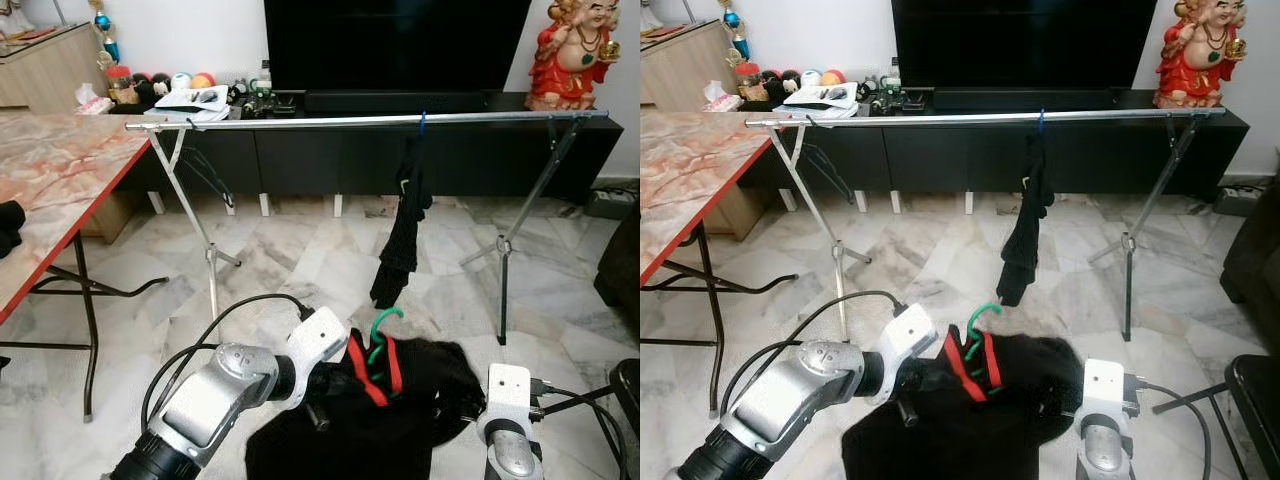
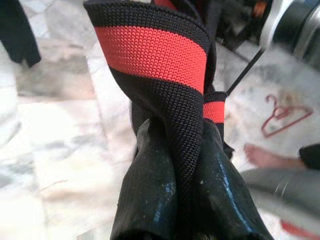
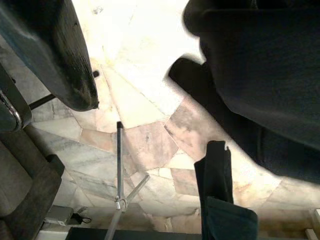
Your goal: Hang hanger
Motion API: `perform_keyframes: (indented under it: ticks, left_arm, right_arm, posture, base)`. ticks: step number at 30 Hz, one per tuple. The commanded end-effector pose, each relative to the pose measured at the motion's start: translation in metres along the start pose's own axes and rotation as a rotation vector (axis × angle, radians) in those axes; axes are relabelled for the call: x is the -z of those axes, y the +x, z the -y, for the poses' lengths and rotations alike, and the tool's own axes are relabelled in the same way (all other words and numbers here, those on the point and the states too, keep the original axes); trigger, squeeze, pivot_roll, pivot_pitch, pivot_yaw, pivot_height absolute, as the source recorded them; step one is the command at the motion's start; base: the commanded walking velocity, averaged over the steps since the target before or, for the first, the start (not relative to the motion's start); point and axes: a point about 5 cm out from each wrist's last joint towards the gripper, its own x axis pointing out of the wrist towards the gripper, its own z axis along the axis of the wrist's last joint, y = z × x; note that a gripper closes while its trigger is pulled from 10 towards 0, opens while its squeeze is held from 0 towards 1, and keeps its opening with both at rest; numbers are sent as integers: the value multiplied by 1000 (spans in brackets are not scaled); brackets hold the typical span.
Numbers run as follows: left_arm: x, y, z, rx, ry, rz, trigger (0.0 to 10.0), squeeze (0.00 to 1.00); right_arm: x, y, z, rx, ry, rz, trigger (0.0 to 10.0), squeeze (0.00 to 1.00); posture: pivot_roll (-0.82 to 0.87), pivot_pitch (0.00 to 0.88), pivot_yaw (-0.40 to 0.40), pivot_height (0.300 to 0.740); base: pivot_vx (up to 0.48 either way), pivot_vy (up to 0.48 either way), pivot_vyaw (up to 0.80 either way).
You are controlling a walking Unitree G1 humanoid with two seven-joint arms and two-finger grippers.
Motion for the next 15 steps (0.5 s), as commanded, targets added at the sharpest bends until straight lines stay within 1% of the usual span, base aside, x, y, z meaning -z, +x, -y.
perform_keyframes:
  ticks: [1,4,5,6,7,8,9,10,11,13,15]
  left_arm:
    - [9,-4,-4,-27,39,-37,10000,0]
    - [14,-7,-8,-51,54,-58,10000,0]
    - [16,-11,-11,-58,69,-56,10000,0]
    - [17,-16,-12,-48,100,-42,10000,0]
    - [17,-23,-11,-11,144,-10,10000,0]
    - [17,-23,-11,-11,144,-10,10000,0]
    - [17,-27,-11,8,164,6,10000,0]
    - [16,-36,-9,57,204,54,10000,0]
    - [16,-40,-8,77,218,69,10000,0]
    - [18,-49,-7,114,250,82,10000,0]
    - [22,-57,-6,154,276,74,10000,0]
  right_arm:
    - [-4,3,4,29,11,7,10000,0]
    - [-5,3,6,38,10,6,10000,0]
    - [-4,3,6,41,9,5,10000,0]
    - [-4,3,7,43,9,2,10000,0]
    - [-4,3,7,41,8,-1,10000,0]
    - [-4,3,7,41,8,-1,10000,0]
    - [-4,3,7,39,7,-2,10000,0]
    - [-3,3,7,29,3,-9,10000,0]
    - [-2,3,7,27,1,-11,10000,0]
    - [-2,3,6,25,2,-12,10000,0]
    - [-2,3,6,22,2,-14,10000,0]
  posture:
    - [106,23,-5,740]
    - [106,23,-5,740]
    - [106,24,-7,740]
    - [106,25,-8,740]
    - [109,26,-11,740]
    - [109,26,-11,740]
    - [109,26,-11,740]
    - [110,27,-14,740]
    - [109,27,-14,740]
    - [110,28,-16,740]
    - [111,27,-18,740]
  base:
    - [0,0,0]
    - [0,0,0]
    - [0,0,0]
    - [0,0,0]
    - [0,0,0]
    - [0,0,0]
    - [0,0,0]
    - [0,0,0]
    - [0,0,0]
    - [0,0,0]
    - [0,0,0]
